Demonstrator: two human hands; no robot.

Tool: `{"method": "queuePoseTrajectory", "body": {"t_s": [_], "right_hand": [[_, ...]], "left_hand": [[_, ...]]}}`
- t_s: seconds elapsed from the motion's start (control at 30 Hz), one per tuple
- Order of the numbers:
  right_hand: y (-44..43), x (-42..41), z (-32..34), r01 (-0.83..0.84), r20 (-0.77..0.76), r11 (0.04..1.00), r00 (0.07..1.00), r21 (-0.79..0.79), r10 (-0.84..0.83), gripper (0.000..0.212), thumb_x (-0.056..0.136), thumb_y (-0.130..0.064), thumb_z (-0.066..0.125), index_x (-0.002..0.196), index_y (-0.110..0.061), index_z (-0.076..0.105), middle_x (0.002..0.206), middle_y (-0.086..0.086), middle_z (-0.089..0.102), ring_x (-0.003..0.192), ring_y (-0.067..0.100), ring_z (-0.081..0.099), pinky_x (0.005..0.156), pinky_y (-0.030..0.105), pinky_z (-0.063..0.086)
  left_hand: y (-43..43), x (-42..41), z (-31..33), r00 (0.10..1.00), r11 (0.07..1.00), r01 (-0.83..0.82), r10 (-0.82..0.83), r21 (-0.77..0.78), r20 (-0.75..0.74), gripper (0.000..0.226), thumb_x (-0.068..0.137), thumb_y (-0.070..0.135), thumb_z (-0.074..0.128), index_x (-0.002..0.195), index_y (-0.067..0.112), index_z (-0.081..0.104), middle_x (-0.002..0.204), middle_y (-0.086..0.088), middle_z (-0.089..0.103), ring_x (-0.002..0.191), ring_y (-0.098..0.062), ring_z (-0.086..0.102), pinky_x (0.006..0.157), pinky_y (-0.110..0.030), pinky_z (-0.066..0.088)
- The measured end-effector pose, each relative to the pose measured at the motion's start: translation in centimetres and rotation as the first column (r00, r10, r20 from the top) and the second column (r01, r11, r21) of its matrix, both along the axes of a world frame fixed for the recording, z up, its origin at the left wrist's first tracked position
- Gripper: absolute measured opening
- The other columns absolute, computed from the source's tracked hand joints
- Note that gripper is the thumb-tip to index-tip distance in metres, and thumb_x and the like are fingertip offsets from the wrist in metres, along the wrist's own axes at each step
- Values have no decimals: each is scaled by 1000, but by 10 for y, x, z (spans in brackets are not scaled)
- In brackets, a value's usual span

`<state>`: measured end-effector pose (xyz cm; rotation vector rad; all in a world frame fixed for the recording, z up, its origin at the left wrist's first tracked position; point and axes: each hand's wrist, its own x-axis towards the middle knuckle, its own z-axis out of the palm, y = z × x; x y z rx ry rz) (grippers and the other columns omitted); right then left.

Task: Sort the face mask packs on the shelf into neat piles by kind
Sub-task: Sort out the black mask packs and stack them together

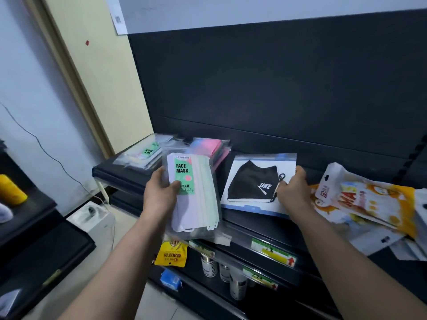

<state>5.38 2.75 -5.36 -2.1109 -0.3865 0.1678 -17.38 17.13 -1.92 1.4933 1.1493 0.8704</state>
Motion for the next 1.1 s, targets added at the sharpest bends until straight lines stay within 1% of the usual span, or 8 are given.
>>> {"method": "queuePoseTrajectory", "body": {"t_s": [0.13, 0.2, 0.37, 0.5, 0.6, 0.7, 0.87, 1.1], "right_hand": [[14, 5, -1, -49, 84, 968, 994, -245, 72, 66, 85, -6, 60, 142, -9, 29, 147, 18, 27, 128, 35, 38, 98, 38, 38], [19, 3, -2, -65, 300, 908, 932, -414, 204, 66, 84, -10, 63, 143, -12, 33, 152, 15, 20, 135, 33, 27, 103, 41, 34], [51, 10, 5, -371, 377, 730, 672, -574, 638, 44, 91, -12, 51, 134, -21, 49, 137, 1, 49, 124, 23, 44, 101, 35, 37], [75, 22, 12, -279, 438, 676, 584, -682, 683, 38, 87, -9, 52, 122, -23, 54, 126, -3, 55, 121, 20, 47, 95, 35, 37], [88, 28, 10, -243, 448, 661, 568, -710, 691, 34, 86, -9, 52, 116, -22, 57, 119, -3, 57, 119, 19, 48, 92, 34, 37], [103, 32, 4, -243, 446, 655, 563, -716, 696, 34, 85, -9, 52, 116, -22, 58, 118, -3, 58, 117, 19, 49, 91, 33, 38], [126, 25, 5, -234, 379, 645, 645, -728, 663, 30, 87, -11, 50, 113, -23, 56, 118, -3, 57, 115, 21, 50, 89, 35, 37], [179, -6, 22, -139, 474, 714, 659, -687, 584, 39, 84, -8, 49, 120, -22, 53, 120, -1, 59, 110, 23, 53, 75, 31, 34]], "left_hand": [[14, 13, 2, 999, 999, 32, -31, -42, 32, 50, 94, 9, 57, 141, 18, 42, 104, -2, 70, 77, -16, 71, 62, -31, 57], [24, 24, 3, 999, 998, 45, -44, -47, 21, 49, 94, 9, 57, 140, 16, 42, 102, -4, 71, 81, -22, 72, 72, -41, 60], [43, 58, 17, 993, 990, 115, -113, -84, 32, 22, 94, 2, 53, 113, 13, 58, 101, -12, 72, 79, -26, 72, 76, -43, 58], [58, 75, 32, 993, 988, 93, -83, -123, 81, 24, 96, -2, 49, 86, 19, 57, 88, -5, 71, 74, -23, 68, 75, -39, 56], [80, 82, 40, 998, 994, 59, -56, -94, 34, 16, 95, 1, 52, 107, 11, 57, 97, -10, 70, 87, -28, 68, 91, -45, 53], [105, 90, 46, 991, 990, 116, -120, -76, -56, 50, 94, 5, 56, 141, 10, 42, 110, -10, 66, 94, -28, 68, 92, -42, 53], [147, 110, 35, 968, 966, 237, -244, -106, -54, 24, 93, 0, 55, 114, 11, 55, 107, -16, 70, 92, -32, 70, 88, -50, 55], [215, 97, 37, 931, 928, 356, -362, -112, -42, 29, 96, 2, 52, 121, 15, 51, 95, -8, 70, 75, -23, 68, 70, -33, 57]]}}
